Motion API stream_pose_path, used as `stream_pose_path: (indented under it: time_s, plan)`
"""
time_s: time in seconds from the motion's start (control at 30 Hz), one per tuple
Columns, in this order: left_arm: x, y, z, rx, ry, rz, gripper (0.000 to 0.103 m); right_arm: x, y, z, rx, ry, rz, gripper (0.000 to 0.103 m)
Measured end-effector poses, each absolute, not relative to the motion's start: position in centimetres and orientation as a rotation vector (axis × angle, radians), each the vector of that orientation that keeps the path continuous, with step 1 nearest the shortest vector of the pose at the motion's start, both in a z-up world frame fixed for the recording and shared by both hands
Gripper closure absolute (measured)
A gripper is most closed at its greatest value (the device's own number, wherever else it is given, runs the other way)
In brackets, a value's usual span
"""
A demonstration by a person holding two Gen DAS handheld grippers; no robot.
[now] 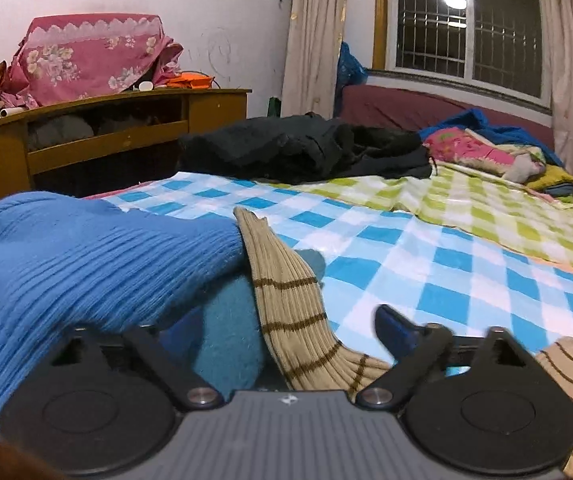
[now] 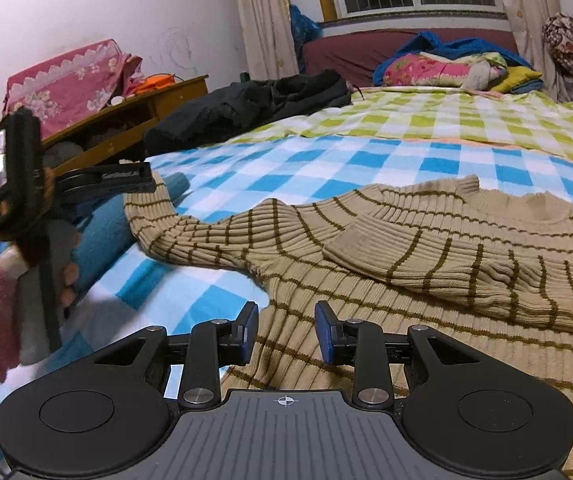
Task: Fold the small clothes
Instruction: 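Move the left tool to the other sleeve cuff and close on it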
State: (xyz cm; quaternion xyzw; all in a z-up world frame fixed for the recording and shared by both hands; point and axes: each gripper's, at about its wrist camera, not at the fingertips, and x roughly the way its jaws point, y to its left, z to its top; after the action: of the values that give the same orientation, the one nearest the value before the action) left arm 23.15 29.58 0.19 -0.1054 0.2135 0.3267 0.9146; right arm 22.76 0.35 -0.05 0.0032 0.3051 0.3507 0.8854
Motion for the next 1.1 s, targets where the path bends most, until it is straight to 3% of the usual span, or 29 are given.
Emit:
stream_pose_path:
  time_s: [0.07, 0.13, 0.23, 0.43, 0.8, 0.93, 1.1]
  plan:
    - [23.9, 29.9, -0.1, -0.224, 0.451, 0.66, 0.048, 22.9, 0.3, -0.2, 0.02, 0.636, 0.732, 0.072]
    - [24.4, 30.7, -0.4, -0.273, 0.459, 0.655, 0.059, 23.1, 0.3, -0.4, 0.033, 0.639, 0.732, 0.072]
    - [24.3, 31.9, -0.4, -0.352, 0.455, 0.631, 0.089, 23.3, 0.0, -0.4, 0.049, 0.642, 0.733, 0.072]
    - [22.7, 30.5, -0.4, -0.368, 0.431, 0.531, 0.09, 23.7, -1.1, 0.0, 0.093, 0.631, 0.72, 0.072]
    - [19.3, 20.9, -1.3, -0.227, 0.472, 0.16, 0.09, 25.4, -0.2, 1.7, 0.148, 0.649, 0.717, 0.072]
    - [19.4, 20.2, -2.4, -0.204, 0.509, 0.114, 0.09, 27.5, 1.3, 1.5, 0.231, 0.721, 0.746, 0.063]
    - [19.2, 20.3, -2.5, -0.204, 0.504, 0.073, 0.09, 29.3, 2.2, 0.3, 0.373, 0.823, 0.734, 0.061]
